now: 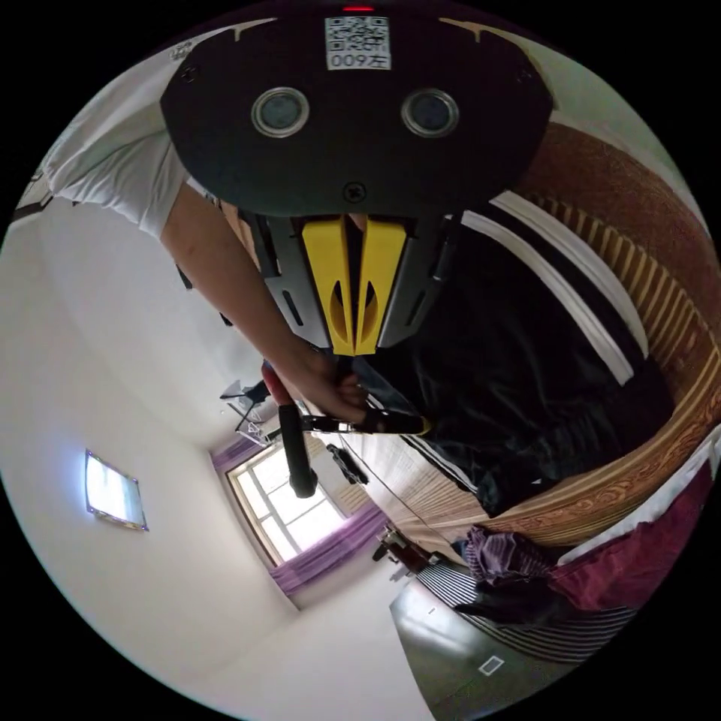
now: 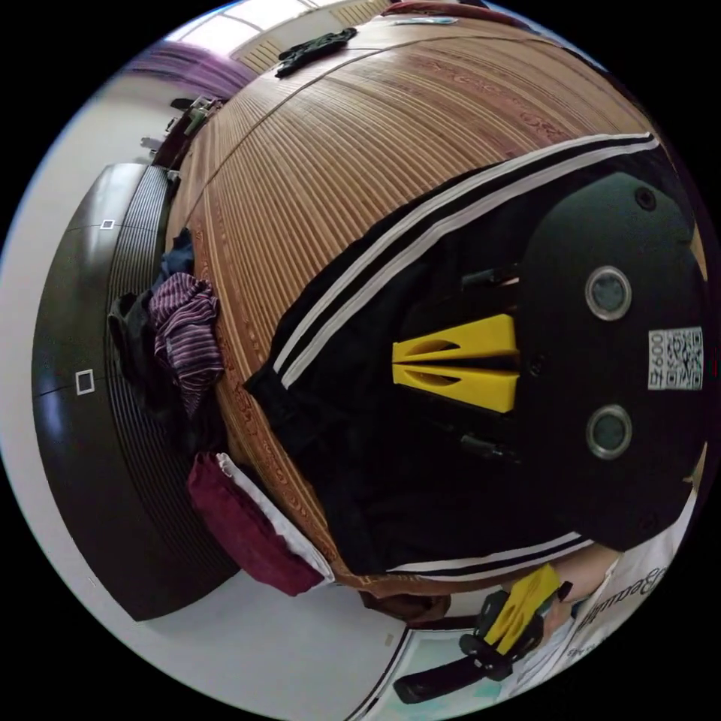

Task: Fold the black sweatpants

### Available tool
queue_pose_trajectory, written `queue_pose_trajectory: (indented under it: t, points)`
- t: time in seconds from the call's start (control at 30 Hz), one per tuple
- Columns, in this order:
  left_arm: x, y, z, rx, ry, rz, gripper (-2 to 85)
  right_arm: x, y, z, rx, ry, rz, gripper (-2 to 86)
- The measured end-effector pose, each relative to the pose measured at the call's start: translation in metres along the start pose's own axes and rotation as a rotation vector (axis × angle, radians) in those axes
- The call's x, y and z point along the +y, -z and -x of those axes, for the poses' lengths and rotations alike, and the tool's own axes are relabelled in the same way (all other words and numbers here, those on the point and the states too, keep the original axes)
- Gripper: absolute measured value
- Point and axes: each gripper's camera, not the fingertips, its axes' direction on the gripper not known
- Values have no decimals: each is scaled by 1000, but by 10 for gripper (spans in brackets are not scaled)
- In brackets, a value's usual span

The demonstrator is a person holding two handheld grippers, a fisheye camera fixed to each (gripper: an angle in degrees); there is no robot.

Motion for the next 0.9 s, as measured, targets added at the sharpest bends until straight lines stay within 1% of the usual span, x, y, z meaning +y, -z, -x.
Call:
queue_pose_trajectory:
  t: [0.07, 0.13, 0.2, 0.3, 0.33, 0.37, 0.4, 0.43, 0.47, 0.5, 0.53, 0.57, 0.6, 0.63, 0.67, 0.7, 0.73, 0.8, 0.87, 0.9]
  points:
    - [0, -14, -33, -36, -46, 20, 2, 11, 18, -16, 94, 31, -82, -8]
    - [3, -26, -54, -60, -72, 28, 2, 19, 26, -34, 118, 23, -109, -8]
    - [4, -41, -73, -76, -100, 66, 2, 21, 23, -52, 153, -3, -66, -8]
    - [7, -72, -104, -137, -153, 166, 2, 25, -3, -76, 244, 2, 103, -8]
    - [10, -88, -118, -180, -191, 220, 2, 29, -12, -85, 288, 13, 160, -8]
    - [15, -104, -133, -239, -241, 282, 2, 34, -13, -94, 339, -16, 167, -8]
    - [18, -112, -140, -275, -269, 311, 2, 37, -9, -99, 357, -43, 149, -8]
    - [24, -126, -155, -359, -319, 354, 2, 48, 4, -109, 359, -89, 94, -8]
    - [30, -137, -168, -438, -361, 375, 2, 63, 20, -118, 344, -124, 61, -8]
    - [33, -142, -174, -468, -379, 381, 2, 72, 26, -123, 345, -142, 58, -8]
    - [38, -150, -186, -505, -408, 387, 3, 92, 39, -133, 370, -170, 70, -8]
    - [41, -154, -194, -508, -410, 384, 3, 117, 51, -145, 435, -201, 93, -8]
    - [41, -155, -197, -491, -396, 378, 3, 130, 57, -153, 479, -219, 107, -8]
    - [40, -155, -199, -421, -348, 363, 3, 160, 70, -171, 576, -263, 141, -8]
    - [38, -153, -199, -311, -303, 350, 3, 192, 82, -193, 670, -320, 191, -8]
    - [38, -152, -199, -256, -284, 340, 3, 207, 88, -204, 702, -351, 217, -8]
    - [37, -149, -196, -165, -237, 309, 3, 237, 102, -228, 720, -418, 269, -8]
    - [38, -147, -190, -89, -150, 265, 3, 278, 129, -262, 668, -558, 297, -8]
    - [41, -150, -184, -7, -62, 227, 2, 314, 172, -294, 561, -703, 138, -9]
    - [42, -151, -184, 8, -47, 220, 2, 320, 179, -304, 573, -743, 129, -9]
